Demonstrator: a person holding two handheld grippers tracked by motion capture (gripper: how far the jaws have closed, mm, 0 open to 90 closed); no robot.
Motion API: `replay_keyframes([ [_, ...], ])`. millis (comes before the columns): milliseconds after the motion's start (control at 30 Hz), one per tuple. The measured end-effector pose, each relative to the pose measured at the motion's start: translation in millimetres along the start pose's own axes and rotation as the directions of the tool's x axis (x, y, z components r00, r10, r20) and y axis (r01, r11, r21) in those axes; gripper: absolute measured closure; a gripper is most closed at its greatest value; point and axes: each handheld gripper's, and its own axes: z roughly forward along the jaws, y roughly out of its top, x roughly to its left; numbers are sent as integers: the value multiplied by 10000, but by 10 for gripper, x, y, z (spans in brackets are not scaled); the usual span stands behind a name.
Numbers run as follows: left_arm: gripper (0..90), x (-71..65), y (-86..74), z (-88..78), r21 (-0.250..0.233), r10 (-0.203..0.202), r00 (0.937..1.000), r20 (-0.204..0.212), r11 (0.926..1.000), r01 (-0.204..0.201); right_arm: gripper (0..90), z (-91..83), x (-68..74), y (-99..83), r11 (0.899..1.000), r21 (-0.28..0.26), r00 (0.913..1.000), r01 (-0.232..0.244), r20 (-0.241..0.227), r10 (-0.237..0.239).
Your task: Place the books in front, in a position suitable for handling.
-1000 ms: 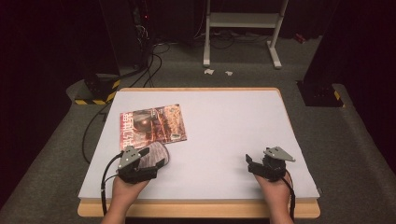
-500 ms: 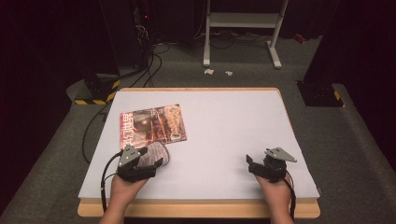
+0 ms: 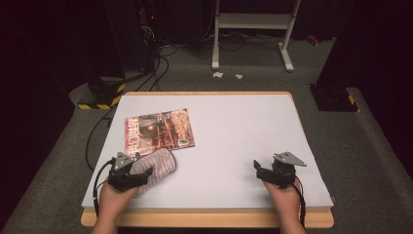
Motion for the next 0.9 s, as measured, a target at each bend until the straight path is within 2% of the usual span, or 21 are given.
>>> replay_keyframes([
  [67,202,61,-36,-24,82,-240,9994,268,9997,238,160,3,1,5,10000,-30,10000,-18,2,18],
  [200,241,96,-94,-16,249,-450,9974,569,9987,436,163,17,-7,5,10000,45,10000,-50,24,50],
  [367,332,102,-172,55,512,-418,9964,734,9980,381,169,26,2,-2,9999,82,10000,-69,-9,69],
  [500,431,95,-191,52,653,-207,9973,701,9977,161,174,22,-4,-1,9999,57,9999,-122,-2,122],
  [667,578,79,-193,44,602,77,9979,638,9981,-115,182,33,10,-5,9998,140,9999,-149,-66,150],
  [767,625,83,-179,24,514,34,9976,689,9987,-70,191,29,10,-3,9998,111,9998,-166,-88,167],
  [900,645,98,-156,-22,87,-173,9965,823,9998,167,202,10,-10,2,9998,16,9997,-219,-77,219],
])
